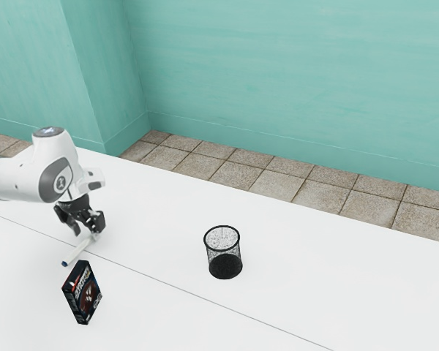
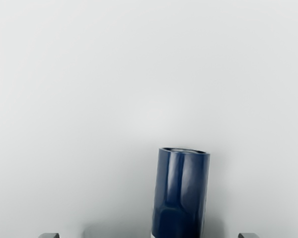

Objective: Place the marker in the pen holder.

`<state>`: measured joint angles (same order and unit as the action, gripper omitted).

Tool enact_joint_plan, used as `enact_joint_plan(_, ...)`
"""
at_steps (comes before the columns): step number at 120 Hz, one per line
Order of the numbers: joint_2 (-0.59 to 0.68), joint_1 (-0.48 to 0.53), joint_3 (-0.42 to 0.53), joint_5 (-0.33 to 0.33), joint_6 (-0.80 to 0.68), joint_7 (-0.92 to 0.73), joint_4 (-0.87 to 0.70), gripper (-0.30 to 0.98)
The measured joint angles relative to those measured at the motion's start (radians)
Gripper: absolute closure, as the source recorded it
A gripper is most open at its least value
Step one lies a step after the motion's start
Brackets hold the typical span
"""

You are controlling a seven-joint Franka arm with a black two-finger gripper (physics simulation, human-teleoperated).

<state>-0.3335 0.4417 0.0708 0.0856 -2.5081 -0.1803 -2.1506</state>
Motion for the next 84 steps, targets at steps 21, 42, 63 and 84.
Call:
enact_joint_plan(21,-0.002,0.000,0.000,-0.021,-0.012,-0.020,0.003,0.48)
enact_joint_plan(42,-0.007,0.000,0.000,-0.033,-0.016,-0.034,0.003,0.60)
enact_joint_plan(63,-0.008,0.000,0.000,-0.035,-0.018,-0.042,0.003,0.65)
enact_joint_plan(84,-0.007,-0.001,0.000,-0.033,-0.020,-0.045,0.007,0.67)
